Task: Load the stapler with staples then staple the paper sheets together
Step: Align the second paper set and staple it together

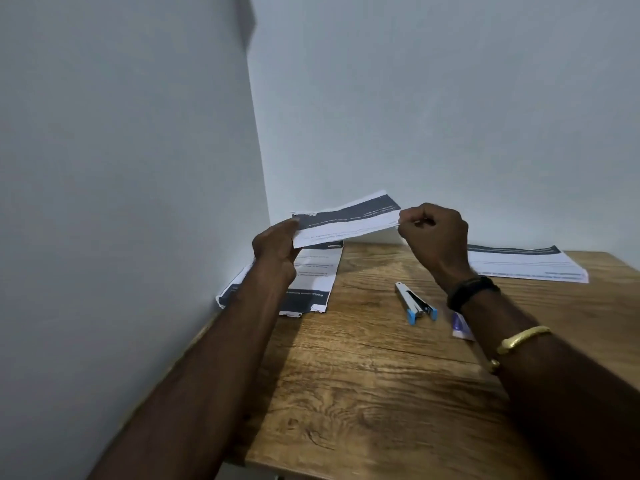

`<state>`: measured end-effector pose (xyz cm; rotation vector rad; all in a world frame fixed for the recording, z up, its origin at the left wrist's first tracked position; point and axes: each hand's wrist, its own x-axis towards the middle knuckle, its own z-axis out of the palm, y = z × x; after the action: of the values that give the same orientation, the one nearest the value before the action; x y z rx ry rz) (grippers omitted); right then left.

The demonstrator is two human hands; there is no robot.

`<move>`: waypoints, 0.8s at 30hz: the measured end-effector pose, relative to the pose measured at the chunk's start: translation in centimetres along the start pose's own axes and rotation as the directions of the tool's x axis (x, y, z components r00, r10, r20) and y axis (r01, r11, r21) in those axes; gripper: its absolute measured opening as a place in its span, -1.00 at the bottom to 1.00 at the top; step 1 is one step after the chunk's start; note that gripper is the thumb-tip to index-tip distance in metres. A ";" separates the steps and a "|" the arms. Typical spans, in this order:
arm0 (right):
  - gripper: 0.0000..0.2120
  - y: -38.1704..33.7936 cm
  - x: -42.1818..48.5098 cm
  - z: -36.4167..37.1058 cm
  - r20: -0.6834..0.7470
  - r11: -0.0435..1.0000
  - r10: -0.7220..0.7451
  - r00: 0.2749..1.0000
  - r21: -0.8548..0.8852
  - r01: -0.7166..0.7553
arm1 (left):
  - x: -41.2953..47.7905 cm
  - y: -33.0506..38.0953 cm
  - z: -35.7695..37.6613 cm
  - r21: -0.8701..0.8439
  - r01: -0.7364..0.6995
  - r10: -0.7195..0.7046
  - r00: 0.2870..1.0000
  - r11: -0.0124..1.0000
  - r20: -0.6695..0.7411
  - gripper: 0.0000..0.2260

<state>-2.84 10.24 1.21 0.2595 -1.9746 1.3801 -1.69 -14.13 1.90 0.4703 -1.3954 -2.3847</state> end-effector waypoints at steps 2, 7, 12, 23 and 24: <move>-0.91 0.4 -0.4 -1.0 0.014 1.000 0.012 1.000 -0.028 -0.011 | -0.4 -0.7 0.1 0.042 0.006 -0.007 1.000 0.999 0.016 -0.80; -0.87 1.1 -1.3 -3.0 0.180 0.965 0.099 0.979 -0.258 -0.050 | -0.6 -2.6 1.5 0.170 -0.071 0.065 0.997 0.983 0.035 -0.55; -0.86 1.0 -2.3 -3.9 0.281 0.855 0.238 0.930 -0.514 -0.063 | -0.7 -4.9 2.4 0.228 -0.150 0.159 0.987 0.962 -0.024 -0.51; -0.52 -0.3 -3.3 -2.9 0.479 0.616 0.562 0.675 -0.787 0.046 | -0.4 -7.4 2.6 0.343 -0.186 0.218 0.974 0.921 -0.059 -0.50; -0.56 -0.2 -3.2 -2.8 0.477 0.615 0.560 0.678 -0.788 0.046 | -0.3 -7.6 2.6 0.364 -0.197 0.227 0.973 0.910 -0.040 -0.51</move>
<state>0.84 11.94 -0.15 0.0493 -3.1812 0.4565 -3.47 -8.51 -3.60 0.4718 -1.7547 -1.9226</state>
